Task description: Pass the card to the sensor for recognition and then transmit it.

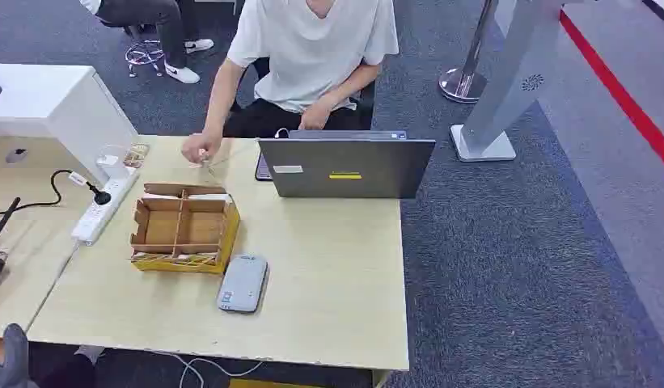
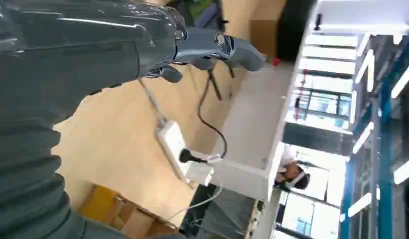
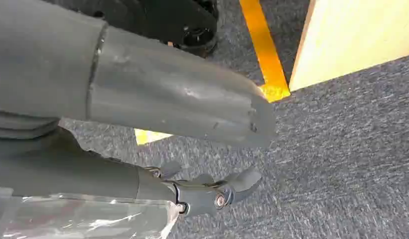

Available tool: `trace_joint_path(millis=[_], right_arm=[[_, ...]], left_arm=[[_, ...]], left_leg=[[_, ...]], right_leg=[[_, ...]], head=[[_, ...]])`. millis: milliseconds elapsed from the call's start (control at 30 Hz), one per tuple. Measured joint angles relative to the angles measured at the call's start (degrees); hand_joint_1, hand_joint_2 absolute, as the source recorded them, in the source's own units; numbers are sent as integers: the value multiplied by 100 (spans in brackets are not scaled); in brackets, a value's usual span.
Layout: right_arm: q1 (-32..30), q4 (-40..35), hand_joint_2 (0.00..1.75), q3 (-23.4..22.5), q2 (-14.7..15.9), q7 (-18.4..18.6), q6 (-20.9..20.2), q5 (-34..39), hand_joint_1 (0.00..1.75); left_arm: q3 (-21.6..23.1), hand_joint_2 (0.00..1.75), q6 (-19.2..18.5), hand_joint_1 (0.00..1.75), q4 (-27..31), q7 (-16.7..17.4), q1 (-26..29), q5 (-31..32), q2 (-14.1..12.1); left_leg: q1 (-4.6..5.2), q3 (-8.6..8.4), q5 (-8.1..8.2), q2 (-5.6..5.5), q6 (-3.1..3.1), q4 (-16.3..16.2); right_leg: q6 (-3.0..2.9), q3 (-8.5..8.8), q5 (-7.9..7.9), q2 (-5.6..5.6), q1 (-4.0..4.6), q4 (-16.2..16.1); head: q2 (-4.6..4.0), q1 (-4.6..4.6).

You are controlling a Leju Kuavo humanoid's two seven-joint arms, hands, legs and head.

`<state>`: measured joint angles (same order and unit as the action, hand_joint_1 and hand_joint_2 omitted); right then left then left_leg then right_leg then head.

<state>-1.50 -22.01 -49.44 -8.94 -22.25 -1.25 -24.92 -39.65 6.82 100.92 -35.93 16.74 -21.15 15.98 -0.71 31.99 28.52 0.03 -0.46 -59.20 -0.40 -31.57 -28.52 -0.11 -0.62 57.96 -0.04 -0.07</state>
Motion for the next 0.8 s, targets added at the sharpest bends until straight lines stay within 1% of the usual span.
trace_joint_path(millis=[100, 200, 467, 800], right_arm=[[43, 50, 0, -44, 0, -2, 11, -170, 0], [70, 90, 0, -61, 0, -2, 13, -284, 0], [135, 197, 0, -68, 0, 15, 57, -524, 0], [205, 321, 0, -68, 0, 57, 70, -789, 0]], left_arm=[[107, 175, 206, 0, 74, -9, -172, 533, -63], [245, 175, 380, 0, 74, 66, -366, 1060, -153], [741, 175, 699, 0, -42, 510, -1004, 2435, -479], [1467, 175, 966, 0, -543, 1146, -1858, 4054, -971]], left_leg=[[0, -1, 0, 0, 0, -1], [-1, -2, -2, 0, 1, -1], [0, -1, -9, 1, 0, -1], [0, 0, -19, 4, 1, -2]], right_leg=[[0, 0, 0, 0, 0, 0], [0, 0, 1, 1, 0, 0], [-1, -2, 9, 4, 0, 0], [-2, -5, 18, 6, 0, 0]], head=[[0, 2], [0, -2], [0, 0], [0, 0]])
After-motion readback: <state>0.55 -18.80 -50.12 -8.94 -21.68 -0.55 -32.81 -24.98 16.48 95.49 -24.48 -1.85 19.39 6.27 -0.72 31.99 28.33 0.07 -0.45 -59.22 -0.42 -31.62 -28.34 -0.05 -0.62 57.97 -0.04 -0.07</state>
